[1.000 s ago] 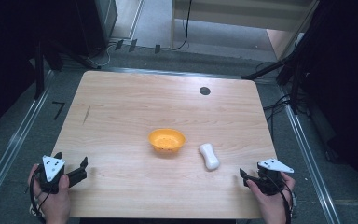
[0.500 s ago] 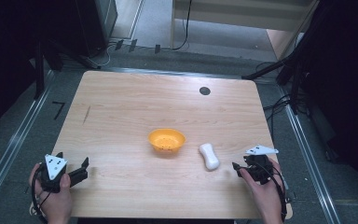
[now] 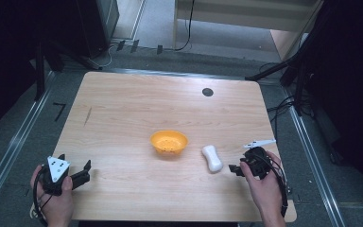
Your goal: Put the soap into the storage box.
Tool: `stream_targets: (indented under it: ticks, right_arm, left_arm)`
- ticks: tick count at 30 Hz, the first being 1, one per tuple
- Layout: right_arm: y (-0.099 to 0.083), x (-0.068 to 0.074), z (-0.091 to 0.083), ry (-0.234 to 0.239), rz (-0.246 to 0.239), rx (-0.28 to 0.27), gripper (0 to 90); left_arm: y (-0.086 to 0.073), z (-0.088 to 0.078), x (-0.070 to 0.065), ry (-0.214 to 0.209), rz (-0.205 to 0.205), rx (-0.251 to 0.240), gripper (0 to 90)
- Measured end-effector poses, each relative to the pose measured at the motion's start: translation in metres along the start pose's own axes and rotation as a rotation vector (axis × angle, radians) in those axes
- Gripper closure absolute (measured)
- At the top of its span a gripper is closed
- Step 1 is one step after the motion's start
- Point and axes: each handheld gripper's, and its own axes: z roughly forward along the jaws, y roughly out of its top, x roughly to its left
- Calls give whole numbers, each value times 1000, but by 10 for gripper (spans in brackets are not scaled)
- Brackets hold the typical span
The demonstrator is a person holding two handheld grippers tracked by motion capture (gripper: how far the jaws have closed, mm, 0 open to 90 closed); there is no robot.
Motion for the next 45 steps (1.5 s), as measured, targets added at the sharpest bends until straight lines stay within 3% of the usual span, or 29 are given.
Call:
stream_targets:
  ticks: [5,6,9,16,24,36,45]
  right_arm:
    - [11,5,5,-18,27,70,326]
    - [15,7,6,-33,33,78,295]
    - [21,10,9,-23,41,86,260]
    - [27,16,17,14,73,99,290]
    - [43,29,26,-32,81,115,287]
    - [62,43,43,-48,72,145,294]
    - [64,48,63,-73,67,203,375]
  left_arm:
    - [0,1,-1,5,6,0,137]
    - [0,0,-1,7,5,1,137]
    - [0,1,-1,5,2,6,137]
    - [0,1,-1,4,5,6,137]
    - [0,1,-2,5,10,9,137]
    - [1,1,-1,4,10,13,137]
    - [1,1,-2,3,18,11,138]
